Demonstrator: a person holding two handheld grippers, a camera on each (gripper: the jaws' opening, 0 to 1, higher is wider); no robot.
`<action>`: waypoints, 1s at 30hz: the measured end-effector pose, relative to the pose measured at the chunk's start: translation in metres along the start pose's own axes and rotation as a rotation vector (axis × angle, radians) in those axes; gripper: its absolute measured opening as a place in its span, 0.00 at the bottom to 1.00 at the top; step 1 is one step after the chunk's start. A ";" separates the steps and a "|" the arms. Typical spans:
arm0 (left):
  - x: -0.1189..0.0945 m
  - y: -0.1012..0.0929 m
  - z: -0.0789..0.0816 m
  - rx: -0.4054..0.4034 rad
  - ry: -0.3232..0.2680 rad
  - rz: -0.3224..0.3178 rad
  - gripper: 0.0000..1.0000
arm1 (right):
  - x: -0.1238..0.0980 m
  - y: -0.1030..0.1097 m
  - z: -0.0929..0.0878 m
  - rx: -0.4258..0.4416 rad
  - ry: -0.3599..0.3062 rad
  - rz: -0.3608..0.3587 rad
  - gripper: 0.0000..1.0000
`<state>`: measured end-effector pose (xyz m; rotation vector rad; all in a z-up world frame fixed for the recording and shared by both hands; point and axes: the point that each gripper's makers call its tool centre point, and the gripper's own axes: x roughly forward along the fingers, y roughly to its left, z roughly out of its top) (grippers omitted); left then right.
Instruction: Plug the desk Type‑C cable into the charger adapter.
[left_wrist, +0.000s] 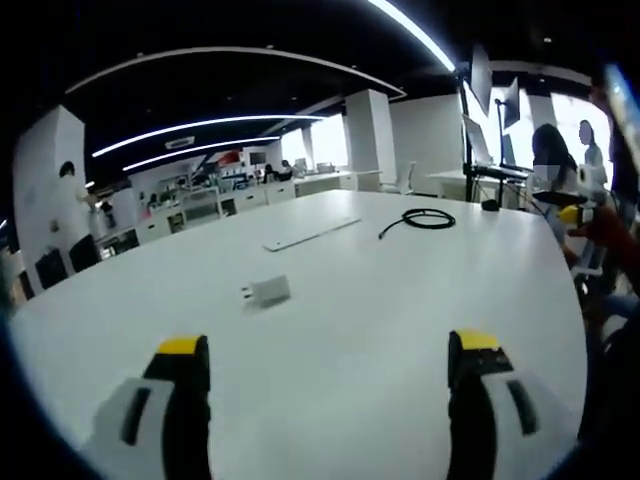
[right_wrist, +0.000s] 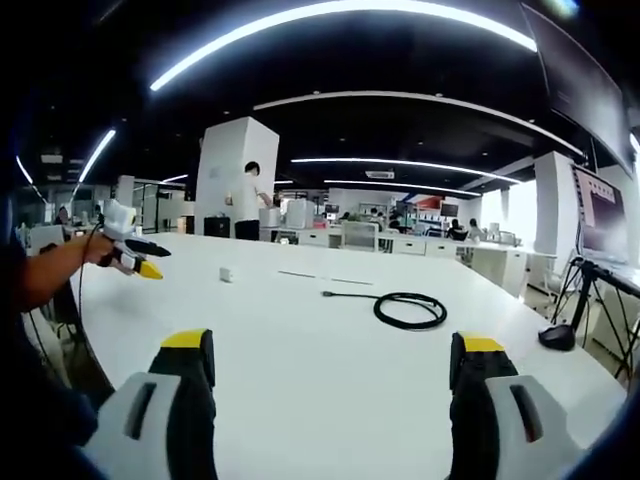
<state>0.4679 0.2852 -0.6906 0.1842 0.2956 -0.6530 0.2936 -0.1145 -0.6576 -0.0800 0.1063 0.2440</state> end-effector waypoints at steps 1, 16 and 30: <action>0.002 0.001 0.000 -0.001 0.003 -0.001 1.00 | 0.001 0.000 -0.001 0.001 0.001 0.001 0.99; 0.042 0.022 -0.012 -0.011 0.065 -0.013 1.00 | 0.006 -0.005 -0.008 0.007 0.018 -0.003 0.99; 0.055 0.031 -0.006 0.010 0.078 -0.022 1.00 | 0.018 -0.001 -0.010 0.000 0.029 0.014 0.99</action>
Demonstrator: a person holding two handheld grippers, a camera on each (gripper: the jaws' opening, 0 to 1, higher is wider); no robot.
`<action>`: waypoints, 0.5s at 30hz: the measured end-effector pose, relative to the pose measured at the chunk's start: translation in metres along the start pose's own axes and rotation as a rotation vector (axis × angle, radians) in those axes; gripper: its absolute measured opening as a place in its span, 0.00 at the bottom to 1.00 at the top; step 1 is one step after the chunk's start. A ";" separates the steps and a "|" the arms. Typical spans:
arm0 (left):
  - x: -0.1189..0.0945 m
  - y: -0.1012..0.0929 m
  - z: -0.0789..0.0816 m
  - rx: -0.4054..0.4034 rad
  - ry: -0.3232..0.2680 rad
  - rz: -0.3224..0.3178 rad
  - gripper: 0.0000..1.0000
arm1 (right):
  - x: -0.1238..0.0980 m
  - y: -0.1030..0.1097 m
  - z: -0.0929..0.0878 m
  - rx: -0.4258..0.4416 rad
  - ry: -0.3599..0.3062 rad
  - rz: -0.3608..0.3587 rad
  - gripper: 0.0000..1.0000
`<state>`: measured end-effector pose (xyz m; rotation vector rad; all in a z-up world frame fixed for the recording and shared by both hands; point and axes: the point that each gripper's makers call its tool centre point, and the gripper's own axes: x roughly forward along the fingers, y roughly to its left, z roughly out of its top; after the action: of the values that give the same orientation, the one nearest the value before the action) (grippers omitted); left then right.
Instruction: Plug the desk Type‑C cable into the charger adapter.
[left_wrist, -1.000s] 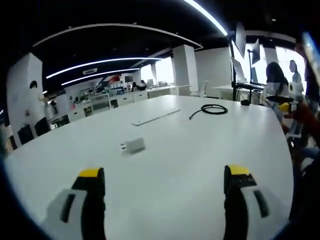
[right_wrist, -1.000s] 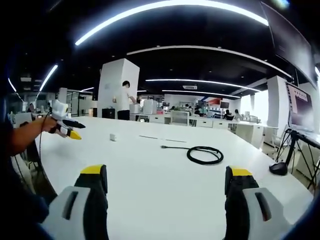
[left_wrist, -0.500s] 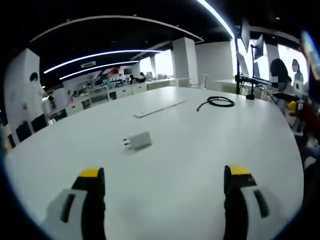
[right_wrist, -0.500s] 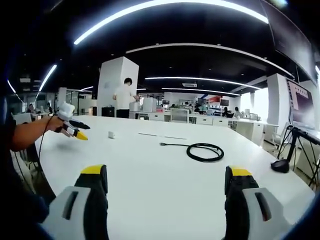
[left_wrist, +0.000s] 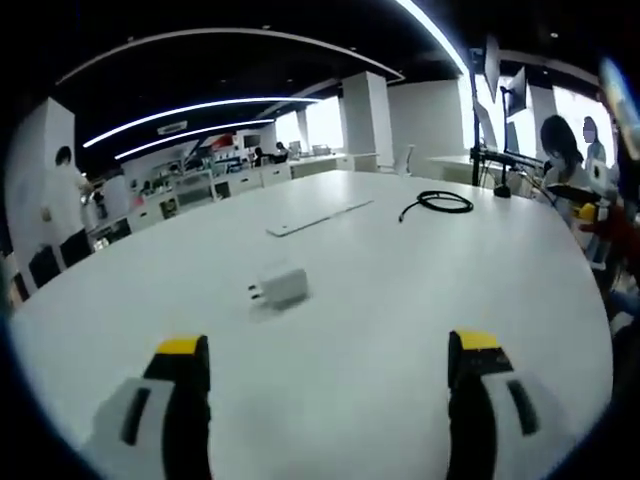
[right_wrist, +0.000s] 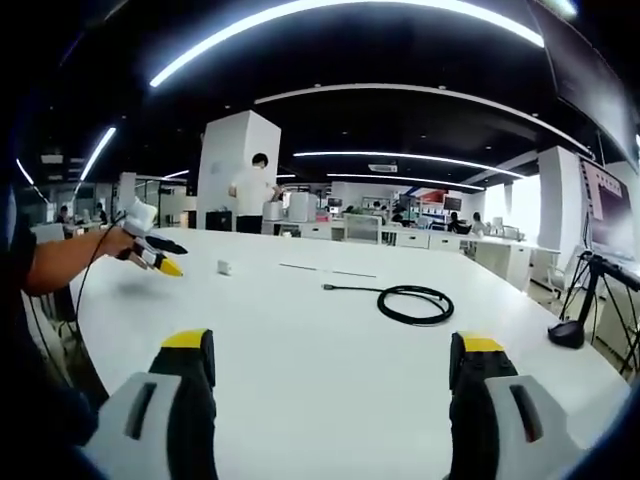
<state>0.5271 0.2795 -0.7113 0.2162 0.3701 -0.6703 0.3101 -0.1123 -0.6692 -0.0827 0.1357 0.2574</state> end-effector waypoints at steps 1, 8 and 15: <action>0.002 0.001 0.001 0.000 0.000 0.001 1.00 | 0.000 0.000 0.000 0.000 0.001 0.000 0.99; 0.010 0.003 0.005 0.004 -0.003 -0.015 1.00 | 0.003 0.001 -0.003 0.001 0.008 -0.003 0.99; 0.021 0.010 0.007 -0.002 0.001 -0.025 0.99 | 0.006 0.002 -0.006 -0.001 0.016 0.000 0.99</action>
<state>0.5504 0.2731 -0.7130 0.2100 0.3749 -0.6947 0.3150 -0.1093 -0.6758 -0.0861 0.1517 0.2565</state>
